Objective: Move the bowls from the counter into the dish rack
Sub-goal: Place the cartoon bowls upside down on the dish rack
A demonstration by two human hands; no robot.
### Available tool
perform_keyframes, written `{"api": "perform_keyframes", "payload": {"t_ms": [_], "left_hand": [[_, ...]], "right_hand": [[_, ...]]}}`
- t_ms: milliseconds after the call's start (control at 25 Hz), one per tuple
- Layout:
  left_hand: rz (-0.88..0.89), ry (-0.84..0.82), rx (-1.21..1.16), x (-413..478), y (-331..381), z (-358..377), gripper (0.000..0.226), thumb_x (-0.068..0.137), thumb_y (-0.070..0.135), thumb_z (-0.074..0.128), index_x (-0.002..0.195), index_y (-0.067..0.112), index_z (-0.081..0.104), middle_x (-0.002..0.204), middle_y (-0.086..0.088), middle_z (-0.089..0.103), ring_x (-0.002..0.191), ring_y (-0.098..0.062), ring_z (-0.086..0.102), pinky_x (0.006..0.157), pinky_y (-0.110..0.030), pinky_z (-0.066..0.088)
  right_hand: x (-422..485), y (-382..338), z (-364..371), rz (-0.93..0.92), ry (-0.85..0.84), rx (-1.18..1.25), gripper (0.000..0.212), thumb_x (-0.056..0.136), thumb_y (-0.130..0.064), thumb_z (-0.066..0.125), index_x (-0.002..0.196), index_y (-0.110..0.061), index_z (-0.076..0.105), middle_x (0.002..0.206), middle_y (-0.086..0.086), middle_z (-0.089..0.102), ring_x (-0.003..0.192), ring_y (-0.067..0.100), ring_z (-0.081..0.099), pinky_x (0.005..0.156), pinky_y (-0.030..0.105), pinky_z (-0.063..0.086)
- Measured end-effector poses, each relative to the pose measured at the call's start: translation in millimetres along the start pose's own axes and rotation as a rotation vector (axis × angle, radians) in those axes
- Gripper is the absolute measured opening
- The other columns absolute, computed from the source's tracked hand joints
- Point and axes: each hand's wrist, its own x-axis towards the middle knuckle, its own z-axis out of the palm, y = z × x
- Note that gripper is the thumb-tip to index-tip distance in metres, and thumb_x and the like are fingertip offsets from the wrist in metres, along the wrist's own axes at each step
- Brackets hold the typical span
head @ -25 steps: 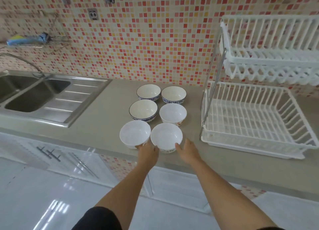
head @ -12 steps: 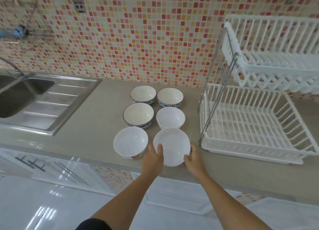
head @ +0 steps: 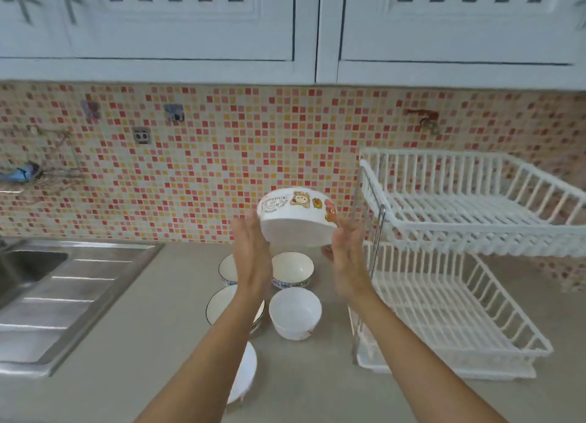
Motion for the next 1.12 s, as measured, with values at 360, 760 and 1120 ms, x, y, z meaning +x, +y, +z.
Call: {"api": "perform_keyframes", "payload": {"t_ms": [360, 760, 1120], "left_hand": [[0.258, -0.398, 0.142, 19, 104, 95, 0.05, 0.083, 0.044, 0.03, 0.118, 0.017, 0.052, 0.121, 0.003, 0.054, 0.113, -0.013, 0.049, 0.095, -0.03, 0.038], [0.179, -0.633, 0.592, 32, 76, 229, 0.081, 0.083, 0.073, 0.012, 0.135, 0.024, 0.051, 0.142, -0.012, 0.051, 0.13, -0.03, 0.047, 0.111, -0.054, 0.032], [-0.128, -0.477, 0.754, 78, -16, 290, 0.113, 0.058, 0.081, 0.013, 0.141, 0.01, 0.045, 0.143, -0.016, 0.049, 0.129, -0.035, 0.048, 0.109, -0.05, 0.037]], "right_hand": [[60, -130, -126, -0.287, -0.129, -0.021, 0.056, 0.087, -0.026, 0.059, 0.132, -0.038, 0.027, 0.12, -0.002, 0.061, 0.103, 0.0, 0.064, 0.084, 0.017, 0.051], [109, -118, -284, -0.118, -0.205, -0.75, 0.106, 0.059, -0.053, 0.076, 0.149, -0.032, 0.023, 0.148, -0.013, 0.036, 0.128, 0.003, 0.04, 0.114, 0.038, 0.033], [176, -39, -300, 0.155, -0.564, -0.954, 0.102, 0.07, -0.035, 0.082, 0.149, -0.031, 0.017, 0.148, -0.012, 0.036, 0.136, 0.014, 0.036, 0.112, 0.041, 0.032]]}}
